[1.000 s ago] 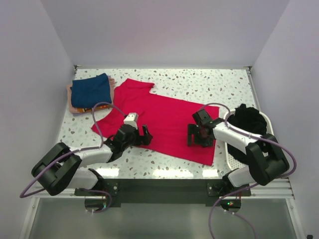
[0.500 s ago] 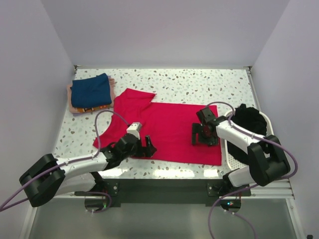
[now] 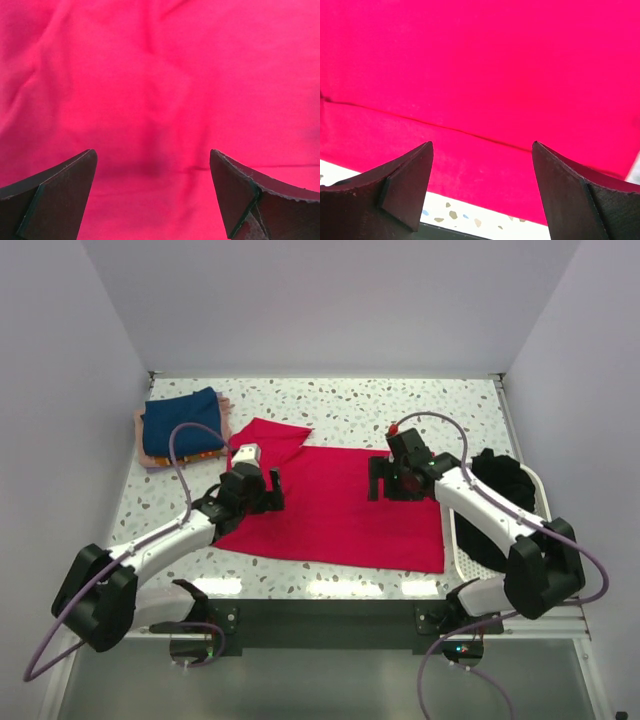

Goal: Fold and stack the t-shirts
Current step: Fold the tshirt

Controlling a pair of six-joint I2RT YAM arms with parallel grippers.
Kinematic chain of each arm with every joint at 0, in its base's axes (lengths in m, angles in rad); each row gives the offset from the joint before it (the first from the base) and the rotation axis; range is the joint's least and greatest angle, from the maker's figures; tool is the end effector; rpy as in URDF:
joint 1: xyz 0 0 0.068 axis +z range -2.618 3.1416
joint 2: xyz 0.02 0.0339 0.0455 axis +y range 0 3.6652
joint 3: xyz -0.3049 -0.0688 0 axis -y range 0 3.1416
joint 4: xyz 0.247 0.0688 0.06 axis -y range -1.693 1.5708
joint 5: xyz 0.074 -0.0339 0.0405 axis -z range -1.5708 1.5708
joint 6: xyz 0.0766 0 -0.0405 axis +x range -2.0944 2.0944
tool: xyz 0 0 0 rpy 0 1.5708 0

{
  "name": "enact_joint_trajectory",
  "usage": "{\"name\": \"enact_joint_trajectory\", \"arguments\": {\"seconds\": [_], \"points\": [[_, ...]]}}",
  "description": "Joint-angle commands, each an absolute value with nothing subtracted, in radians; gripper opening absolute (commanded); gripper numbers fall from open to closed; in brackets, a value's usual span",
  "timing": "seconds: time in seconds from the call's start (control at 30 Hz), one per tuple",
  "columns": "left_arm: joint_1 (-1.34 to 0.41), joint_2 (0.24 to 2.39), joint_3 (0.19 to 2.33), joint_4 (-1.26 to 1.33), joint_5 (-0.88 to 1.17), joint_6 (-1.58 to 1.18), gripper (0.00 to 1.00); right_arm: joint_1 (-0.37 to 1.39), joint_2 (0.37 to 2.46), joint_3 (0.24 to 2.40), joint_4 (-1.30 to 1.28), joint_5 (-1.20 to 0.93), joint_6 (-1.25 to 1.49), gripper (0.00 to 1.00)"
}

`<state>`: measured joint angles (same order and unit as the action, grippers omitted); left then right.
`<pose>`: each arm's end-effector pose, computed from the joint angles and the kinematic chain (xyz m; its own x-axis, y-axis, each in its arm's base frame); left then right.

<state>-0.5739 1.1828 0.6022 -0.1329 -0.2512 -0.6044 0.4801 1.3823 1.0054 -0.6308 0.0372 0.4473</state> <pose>0.2254 -0.1231 0.2134 -0.6614 -0.2279 -0.7146 -0.0095 0.9552 -0.2958 0.2629 0.1337 0.2506 -0.8682 0.0352 -0.4949 -0.0759 0.9763 0.2025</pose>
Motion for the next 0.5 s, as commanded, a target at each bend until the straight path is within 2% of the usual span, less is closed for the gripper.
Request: {"name": "enact_joint_trajectory", "arguments": {"seconds": [0.0, 0.2, 0.47], "points": [[-0.517, 1.244, 0.598, -0.108, -0.265, -0.517, 1.0, 0.505, 1.437, 1.025, -0.598, 0.003, 0.433, 0.83], [-0.46, 1.316, 0.542, -0.029, -0.224, -0.525, 1.0, 0.528, 1.508, 0.991, -0.535, 0.003, 0.44, 0.83], [-0.459, 1.309, 0.454, -0.015, -0.192, -0.575, 1.0, 0.532, 1.539, 0.893, -0.508, 0.002, 0.475, 0.83]]}}
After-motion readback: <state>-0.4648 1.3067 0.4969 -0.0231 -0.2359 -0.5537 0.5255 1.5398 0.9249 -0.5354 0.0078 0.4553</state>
